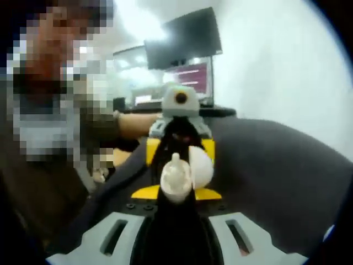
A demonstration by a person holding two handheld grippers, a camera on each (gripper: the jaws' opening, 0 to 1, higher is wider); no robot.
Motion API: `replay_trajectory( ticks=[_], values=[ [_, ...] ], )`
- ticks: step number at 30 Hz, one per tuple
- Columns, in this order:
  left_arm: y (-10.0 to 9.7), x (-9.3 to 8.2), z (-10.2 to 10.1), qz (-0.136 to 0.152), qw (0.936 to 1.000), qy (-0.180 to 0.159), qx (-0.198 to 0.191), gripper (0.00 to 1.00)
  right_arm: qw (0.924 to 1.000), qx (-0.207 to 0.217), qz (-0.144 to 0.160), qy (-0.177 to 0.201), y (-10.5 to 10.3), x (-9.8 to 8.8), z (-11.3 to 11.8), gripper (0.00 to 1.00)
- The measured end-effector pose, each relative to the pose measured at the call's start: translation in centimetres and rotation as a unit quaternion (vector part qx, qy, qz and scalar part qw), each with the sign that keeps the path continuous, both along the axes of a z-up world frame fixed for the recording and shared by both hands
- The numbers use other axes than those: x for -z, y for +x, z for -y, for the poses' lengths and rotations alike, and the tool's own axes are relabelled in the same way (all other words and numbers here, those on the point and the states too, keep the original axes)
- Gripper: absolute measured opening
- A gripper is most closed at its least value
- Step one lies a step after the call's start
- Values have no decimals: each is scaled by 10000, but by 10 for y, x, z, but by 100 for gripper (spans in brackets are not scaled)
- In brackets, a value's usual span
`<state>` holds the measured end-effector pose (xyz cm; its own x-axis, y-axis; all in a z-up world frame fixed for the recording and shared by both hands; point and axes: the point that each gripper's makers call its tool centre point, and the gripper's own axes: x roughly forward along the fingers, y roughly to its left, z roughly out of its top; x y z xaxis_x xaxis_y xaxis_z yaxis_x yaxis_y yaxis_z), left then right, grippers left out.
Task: Pick up three earphones and place each one into its charging case using tactile feedback, ensure that each earphone is properly inserted and securely positioned inside the case.
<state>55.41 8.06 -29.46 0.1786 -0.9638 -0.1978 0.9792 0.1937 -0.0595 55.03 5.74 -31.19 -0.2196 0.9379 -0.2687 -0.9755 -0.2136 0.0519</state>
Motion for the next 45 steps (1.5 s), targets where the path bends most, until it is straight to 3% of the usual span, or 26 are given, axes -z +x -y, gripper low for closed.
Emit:
replay_trajectory(
  ticks=[1,2,5,9,11,20,25,27,28,29,33,35,37,39,41,43,45],
  values=[
    [4,-4,-1,271,9996,64,-7,46,10000,0,-87,-15,0,0,0,21],
    [8,-5,-1,353,9993,116,-81,44,9999,30,-99,-25,2,0,0,21],
    [14,3,6,359,9988,345,19,43,9997,117,-212,-73,5,1,-1,21],
    [18,11,11,446,9985,309,24,41,9990,201,-363,-153,8,3,-5,21],
    [22,14,8,827,9952,527,-28,36,9984,238,-484,-192,9,4,-8,21],
    [18,11,6,1124,9925,465,83,31,9958,290,-816,-287,6,6,-10,21],
    [13,8,8,1552,9865,519,100,29,9944,317,-965,-303,4,6,-9,21],
    [7,8,9,1666,9841,570,238,20,9932,356,-1063,-305,3,6,-8,21],
    [5,10,10,1622,9848,582,218,20,9932,327,-1068,-337,2,7,-7,21],
    [5,10,11,1780,9818,619,228,20,9936,314,-1040,-324,0,7,-6,21],
    [3,10,12,1695,9835,582,245,20,9937,296,-1039,-300,0,6,-7,21],
    [3,10,13,1918,9791,654,195,21,9938,284,-1036,-293,0,6,-7,22],
    [6,12,12,2259,9705,830,113,23,9934,288,-1074,-290,1,5,-7,22],
    [6,6,12,2574,9633,753,80,26,9927,295,-1129,-290,3,5,-7,22],
    [9,2,11,2897,9543,734,-70,32,9892,355,-1386,-305,5,3,-7,22],
    [13,3,11,2853,9556,718,-148,32,9793,549,-1917,-350,11,1,-8,22],
    [18,3,11,2846,9556,732,-230,32,9592,946,-2645,-310,30,-3,-8,22]
  ],
)
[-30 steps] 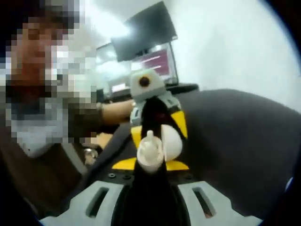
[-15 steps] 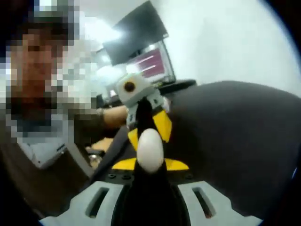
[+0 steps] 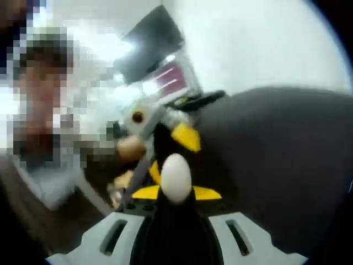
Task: Pick up three earphones and place each one into its charging case using tactile feedback, ensure that each earphone is properly inserted and securely positioned inside the case.
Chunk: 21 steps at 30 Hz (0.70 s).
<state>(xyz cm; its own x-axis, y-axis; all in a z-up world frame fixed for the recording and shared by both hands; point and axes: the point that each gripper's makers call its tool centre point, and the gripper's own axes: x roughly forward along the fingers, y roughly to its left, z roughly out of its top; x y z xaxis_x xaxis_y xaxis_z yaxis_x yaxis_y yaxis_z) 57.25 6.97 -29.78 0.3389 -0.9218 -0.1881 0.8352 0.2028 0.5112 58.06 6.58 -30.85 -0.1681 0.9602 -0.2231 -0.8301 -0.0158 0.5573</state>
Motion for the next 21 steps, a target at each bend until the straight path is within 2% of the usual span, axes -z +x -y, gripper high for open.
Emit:
replay_trajectory(
  ticks=[1,4,6,7,8,9,12,19,21],
  values=[
    [3,1,0,-41,10000,-11,-53,32,10000,37,78,44,5,0,1,22],
    [13,2,-1,-124,9997,-63,-207,32,9992,-26,404,61,0,1,1,22],
    [17,5,-1,-486,9982,-73,-349,32,9994,33,334,19,4,2,0,22],
    [20,5,-2,-560,9975,-86,-433,32,9997,80,222,-6,5,2,0,22],
    [22,5,0,-574,9973,-75,-456,32,9998,189,37,-39,9,2,0,22],
    [24,6,3,-549,9972,-68,-494,32,9998,206,44,-41,11,2,0,22],
    [28,4,9,-162,9977,32,-659,31,9994,338,-22,-75,14,2,-1,22],
    [30,6,10,-246,9973,43,-689,31,9993,355,-56,-107,12,5,0,22],
    [30,8,9,-400,9966,169,-695,30,9994,328,101,-106,11,5,0,22]
  ],
)
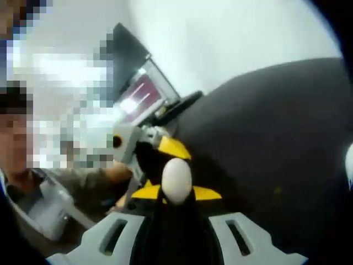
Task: Pick up three earphones and place each one into its charging case using tactile feedback, ensure that each earphone is properly inserted and securely positioned inside the case.
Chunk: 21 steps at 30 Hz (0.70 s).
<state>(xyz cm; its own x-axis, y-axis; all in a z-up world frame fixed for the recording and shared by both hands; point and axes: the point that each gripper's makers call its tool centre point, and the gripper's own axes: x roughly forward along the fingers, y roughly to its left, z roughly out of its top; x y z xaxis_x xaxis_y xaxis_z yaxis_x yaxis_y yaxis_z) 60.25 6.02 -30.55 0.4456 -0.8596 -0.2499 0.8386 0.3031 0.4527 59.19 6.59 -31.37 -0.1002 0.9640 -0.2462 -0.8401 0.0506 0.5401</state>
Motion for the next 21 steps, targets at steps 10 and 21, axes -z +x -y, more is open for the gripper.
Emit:
replay_trajectory(
  ticks=[10,21],
  values=[
    [1,4,2,-1153,9912,540,364,30,9882,165,1390,621,10,-30,23,33],
    [15,14,5,-1943,9796,360,366,33,9805,792,1532,946,39,-52,36,33]
  ],
)
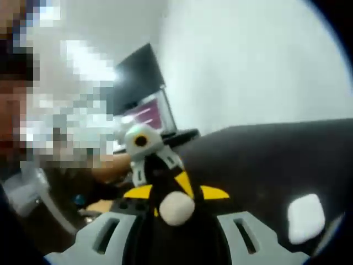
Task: Pick up three earphones and place each one into its charging case using tactile feedback, ensure that each earphone is properly inserted and securely positioned inside the case.
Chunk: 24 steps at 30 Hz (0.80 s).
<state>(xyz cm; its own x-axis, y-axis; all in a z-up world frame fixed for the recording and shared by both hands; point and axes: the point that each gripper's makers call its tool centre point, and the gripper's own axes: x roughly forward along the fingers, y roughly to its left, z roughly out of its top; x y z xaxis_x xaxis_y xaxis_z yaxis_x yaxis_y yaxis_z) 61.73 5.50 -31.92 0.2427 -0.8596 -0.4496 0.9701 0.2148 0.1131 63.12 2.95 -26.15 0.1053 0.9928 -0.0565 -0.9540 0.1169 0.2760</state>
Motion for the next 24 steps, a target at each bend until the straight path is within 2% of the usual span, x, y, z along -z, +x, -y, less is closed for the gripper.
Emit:
replay_trajectory(
  ticks=[1,3,5,6,8,11,13,16,18,21,22,23,24],
  values=[
    [1,2,-3,45,9999,85,-30,33,10000,17,40,49,1,-3,0,33],
    [4,-4,-8,130,9997,-142,-139,35,9998,2,87,205,1,-10,1,33],
    [7,-11,-17,311,9983,-266,-411,34,9992,55,175,354,1,-17,2,33],
    [6,-16,-20,325,9972,-458,-487,33,9989,90,203,410,2,-19,3,33],
    [4,-23,-26,97,9932,-912,-718,31,9981,203,239,521,8,-25,6,33],
    [0,-20,-29,43,9927,-940,-749,31,9973,315,265,613,13,-29,9,33],
    [1,-16,-29,125,9927,-937,-747,29,9972,371,270,592,15,-28,9,33],
    [2,-9,-31,197,9938,-831,-709,25,9985,327,289,317,11,-14,5,33],
    [-5,-15,-31,261,9940,-926,-517,24,9991,208,371,25,6,-2,-1,34],
    [-7,-36,-37,411,9875,-1428,-526,25,9972,-43,674,-335,-7,13,-11,39],
    [-3,-45,-44,668,9845,-1491,-634,27,9962,-118,761,-394,-12,16,-14,40],
    [6,-61,-53,953,9761,-1721,-925,28,9960,-156,787,-400,-15,18,-17,40],
    [15,-78,-64,1113,9629,-2093,-1288,28,9958,-174,801,-415,-16,19,-17,40]
  ],
)
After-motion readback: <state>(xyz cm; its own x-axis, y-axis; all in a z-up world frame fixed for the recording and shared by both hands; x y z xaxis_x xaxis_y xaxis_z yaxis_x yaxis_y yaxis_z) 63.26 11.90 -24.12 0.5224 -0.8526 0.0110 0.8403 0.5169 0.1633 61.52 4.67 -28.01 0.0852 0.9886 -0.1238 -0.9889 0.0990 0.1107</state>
